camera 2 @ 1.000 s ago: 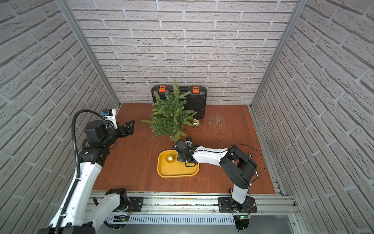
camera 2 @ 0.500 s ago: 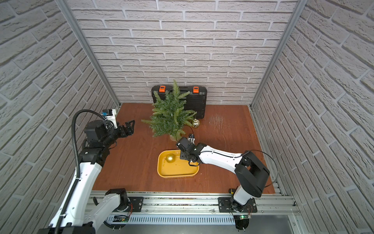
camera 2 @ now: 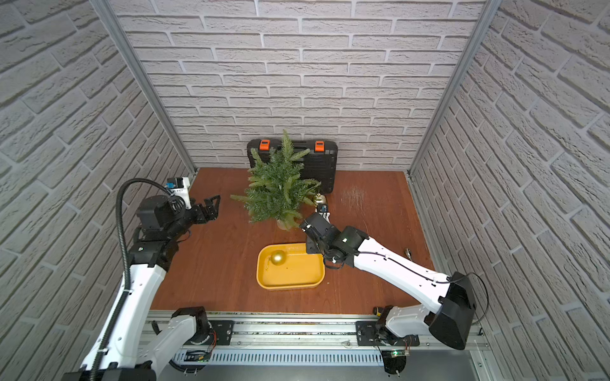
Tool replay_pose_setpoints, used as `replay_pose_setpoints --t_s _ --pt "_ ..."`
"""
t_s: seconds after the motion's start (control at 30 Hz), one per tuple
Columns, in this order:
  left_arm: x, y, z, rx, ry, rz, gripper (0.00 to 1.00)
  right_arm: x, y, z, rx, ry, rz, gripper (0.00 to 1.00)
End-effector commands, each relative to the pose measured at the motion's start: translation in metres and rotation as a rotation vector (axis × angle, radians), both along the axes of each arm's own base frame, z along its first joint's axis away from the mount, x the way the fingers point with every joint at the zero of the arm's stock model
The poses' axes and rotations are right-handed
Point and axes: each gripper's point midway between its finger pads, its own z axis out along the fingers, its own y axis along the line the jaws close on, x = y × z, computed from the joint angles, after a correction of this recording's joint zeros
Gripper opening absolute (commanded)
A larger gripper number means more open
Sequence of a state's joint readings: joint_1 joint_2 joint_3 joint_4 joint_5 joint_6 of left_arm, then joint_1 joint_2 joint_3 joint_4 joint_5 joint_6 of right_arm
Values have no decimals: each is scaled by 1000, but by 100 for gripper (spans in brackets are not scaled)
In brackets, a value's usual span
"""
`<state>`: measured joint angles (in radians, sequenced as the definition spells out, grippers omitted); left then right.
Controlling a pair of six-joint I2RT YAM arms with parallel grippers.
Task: Decorate the small christmas tree with ornaments
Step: Pick up an ornament from the container, then hang an ornament on the christmas tree.
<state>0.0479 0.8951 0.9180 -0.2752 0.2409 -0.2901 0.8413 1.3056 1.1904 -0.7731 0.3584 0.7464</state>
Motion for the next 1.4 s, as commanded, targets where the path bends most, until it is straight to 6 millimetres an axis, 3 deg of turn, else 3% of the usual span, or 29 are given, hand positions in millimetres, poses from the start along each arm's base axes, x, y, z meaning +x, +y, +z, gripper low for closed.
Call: replay_pose_setpoints --t_s 0.0,0.37,0.67,0.93,1.2,1.37 --pt "3 0 10 -8 -50 -5 95 7 -17 35 -62 -102 3 50" --pt "0 -2 13 10 -72 -28 95 39 -11 139 18 -345 35 49" --pt "-1 -5 11 10 -66 -48 95 61 10 201 96 -465 85 49" --pt "-1 -3 11 12 -58 -40 95 79 22 224 116 -505 96 49" --pt "-2 -2 11 15 -57 -39 95 97 24 230 117 -527 67 49" --pt "-2 -2 11 16 -56 -38 95 101 36 230 141 -509 111 49"
